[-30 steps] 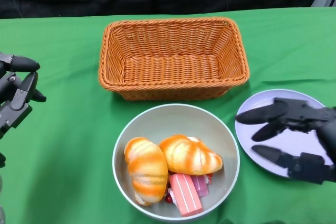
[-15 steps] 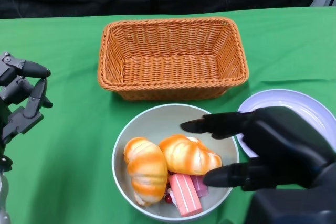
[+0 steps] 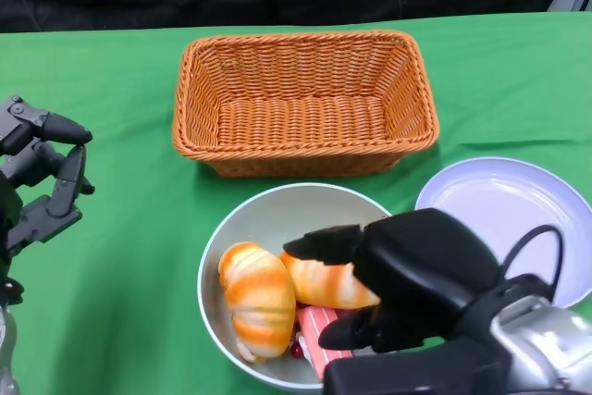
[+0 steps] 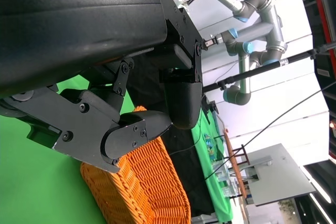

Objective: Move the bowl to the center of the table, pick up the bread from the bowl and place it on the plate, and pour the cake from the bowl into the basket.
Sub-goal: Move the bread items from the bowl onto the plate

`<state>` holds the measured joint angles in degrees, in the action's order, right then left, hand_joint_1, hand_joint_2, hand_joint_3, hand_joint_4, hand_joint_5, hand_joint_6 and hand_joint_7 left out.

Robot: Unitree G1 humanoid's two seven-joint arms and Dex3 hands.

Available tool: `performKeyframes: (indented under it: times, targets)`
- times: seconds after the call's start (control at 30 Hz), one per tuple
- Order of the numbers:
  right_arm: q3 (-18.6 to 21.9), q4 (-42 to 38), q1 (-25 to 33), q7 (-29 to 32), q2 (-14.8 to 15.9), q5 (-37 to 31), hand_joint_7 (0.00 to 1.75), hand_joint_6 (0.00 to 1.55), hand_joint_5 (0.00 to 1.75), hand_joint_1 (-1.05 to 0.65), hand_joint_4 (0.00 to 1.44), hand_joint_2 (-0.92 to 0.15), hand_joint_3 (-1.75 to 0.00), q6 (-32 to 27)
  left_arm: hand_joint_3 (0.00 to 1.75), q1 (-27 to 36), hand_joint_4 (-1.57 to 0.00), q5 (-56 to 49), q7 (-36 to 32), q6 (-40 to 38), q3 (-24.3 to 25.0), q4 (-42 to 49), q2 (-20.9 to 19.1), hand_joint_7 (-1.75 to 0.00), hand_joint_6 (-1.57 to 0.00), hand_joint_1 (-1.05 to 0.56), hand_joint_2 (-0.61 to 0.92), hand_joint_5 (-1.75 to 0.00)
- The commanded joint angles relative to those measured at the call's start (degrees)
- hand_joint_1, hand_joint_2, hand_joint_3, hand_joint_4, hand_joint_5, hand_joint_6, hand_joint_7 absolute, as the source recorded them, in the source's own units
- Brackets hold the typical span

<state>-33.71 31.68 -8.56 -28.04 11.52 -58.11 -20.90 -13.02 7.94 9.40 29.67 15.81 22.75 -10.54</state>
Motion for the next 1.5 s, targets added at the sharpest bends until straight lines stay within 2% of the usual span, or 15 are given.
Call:
performKeyframes:
  times: [0.03, 0.23, 0.43, 0.53, 0.73, 1.07, 1.5]
  targets:
    - [-0.65, -2.29, 0.37, 3.41, -0.55, -2.97, 0.01, 0.54, 0.14, -0.79, 0.64, -0.92, -0.08, 2.13, 0.92, 0.49, -0.73, -0.21, -0.31, 0.64, 0.03, 0.14, -0.96, -1.44, -0.67, -0.25, 0.63, -1.73]
    - [-0.84, -5.71, 0.28, 7.21, -0.91, -7.16, 0.00, 0.54, 0.11, -0.81, 0.62, -0.92, -0.09, 4.85, 0.92, 0.93, -0.74, 0.01, 0.08, 0.09, -0.03, -0.53, -1.04, -1.44, -0.68, -0.23, 0.63, -1.72]
    - [-0.92, -8.23, 0.18, 7.88, -1.28, -11.48, 0.00, 0.51, 0.09, -0.82, 0.60, -0.92, -0.11, 6.00, 0.89, 1.12, -0.74, 0.69, 1.27, 0.20, -0.14, -0.43, -1.32, -1.43, -0.68, -0.24, 0.64, -1.72]
    - [-0.48, -9.10, -0.06, 7.75, -1.55, -11.99, 0.00, 0.50, 0.08, -0.81, 0.59, -0.92, -0.11, 6.29, 0.90, 1.12, -0.76, 0.39, 1.14, 0.28, -0.09, -0.40, -1.29, -1.44, -0.69, -0.23, 0.63, -1.71]
    - [-0.37, -11.12, -1.04, 5.55, -1.97, -14.27, 0.00, 0.50, 0.13, -0.82, 0.69, -0.92, -0.10, 6.17, 0.92, 1.45, -0.75, 0.38, 1.76, -0.41, -0.23, -0.77, -1.74, -1.44, -0.68, -0.24, 0.63, -1.71]
    - [-2.16, -16.88, -2.23, 7.43, -3.20, -19.45, 0.00, 0.46, 0.06, -0.83, 0.58, -0.92, -0.10, 6.69, 0.90, 2.15, -0.75, 1.11, 2.58, -1.41, -0.57, -1.73, -2.07, -1.45, -0.68, -0.24, 0.64, -1.72]
    - [-3.60, -23.43, -3.94, 11.57, -4.78, -21.87, 0.00, 0.45, 0.06, -0.77, 0.61, -0.92, -0.15, 6.37, 0.89, 2.73, -0.76, 1.96, 3.72, -2.30, -0.95, -2.47, -2.43, -1.44, -0.68, -0.23, 0.65, -1.72]
